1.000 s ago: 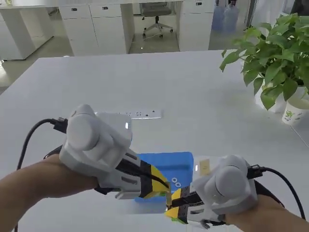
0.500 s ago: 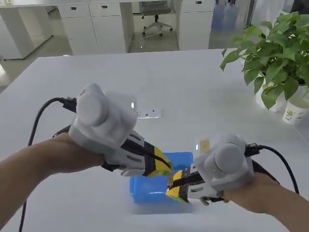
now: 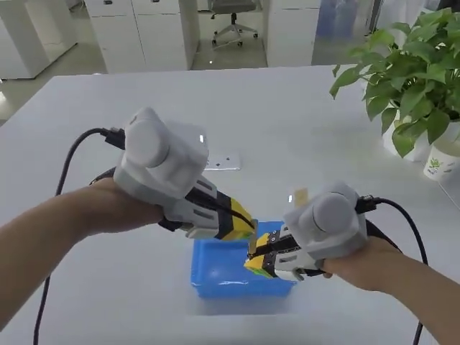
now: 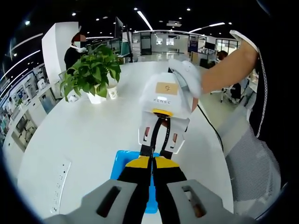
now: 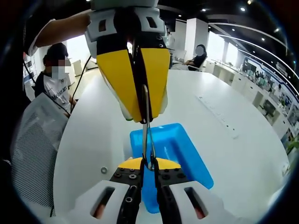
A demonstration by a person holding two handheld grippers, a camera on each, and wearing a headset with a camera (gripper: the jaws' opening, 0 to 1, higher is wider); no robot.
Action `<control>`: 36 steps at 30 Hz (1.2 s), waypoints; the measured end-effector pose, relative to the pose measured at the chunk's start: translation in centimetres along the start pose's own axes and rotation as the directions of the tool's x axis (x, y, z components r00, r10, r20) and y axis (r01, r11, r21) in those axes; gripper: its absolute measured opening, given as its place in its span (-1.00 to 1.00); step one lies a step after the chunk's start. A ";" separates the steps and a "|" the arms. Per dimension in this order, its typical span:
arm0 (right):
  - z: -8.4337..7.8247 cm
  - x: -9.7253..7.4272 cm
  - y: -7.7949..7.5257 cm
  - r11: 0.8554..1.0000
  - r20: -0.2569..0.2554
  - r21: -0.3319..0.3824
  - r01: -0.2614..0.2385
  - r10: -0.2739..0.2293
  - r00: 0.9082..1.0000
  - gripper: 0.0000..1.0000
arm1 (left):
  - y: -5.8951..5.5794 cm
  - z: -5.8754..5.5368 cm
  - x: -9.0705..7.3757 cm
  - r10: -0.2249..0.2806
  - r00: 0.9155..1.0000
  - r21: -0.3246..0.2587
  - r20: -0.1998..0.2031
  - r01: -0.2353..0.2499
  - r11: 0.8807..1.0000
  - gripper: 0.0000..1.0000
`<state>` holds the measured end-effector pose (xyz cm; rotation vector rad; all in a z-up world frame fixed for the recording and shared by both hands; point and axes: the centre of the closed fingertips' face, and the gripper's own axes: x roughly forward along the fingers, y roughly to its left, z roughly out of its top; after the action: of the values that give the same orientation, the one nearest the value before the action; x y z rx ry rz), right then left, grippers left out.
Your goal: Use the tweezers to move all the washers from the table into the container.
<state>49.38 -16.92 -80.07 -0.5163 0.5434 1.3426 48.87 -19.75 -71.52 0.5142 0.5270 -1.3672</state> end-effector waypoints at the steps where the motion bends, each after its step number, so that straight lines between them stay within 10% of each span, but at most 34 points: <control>1: -0.1 0.2 -0.2 1.000 0.001 0.003 -0.001 0.001 1.000 -0.79 | 0.1 -0.1 0.0 0.001 1.000 0.003 -0.001 -0.001 1.000 -0.92; 36: -4.5 3.7 -2.1 0.999 -0.072 0.022 -0.040 0.042 0.997 -0.78 | 2.4 -4.6 3.7 0.016 1.000 -0.030 -0.026 -0.016 0.999 -0.92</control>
<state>51.62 -17.33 -85.84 -0.5407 0.6293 1.3599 51.49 -19.45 -77.34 0.5113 0.5624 -1.3371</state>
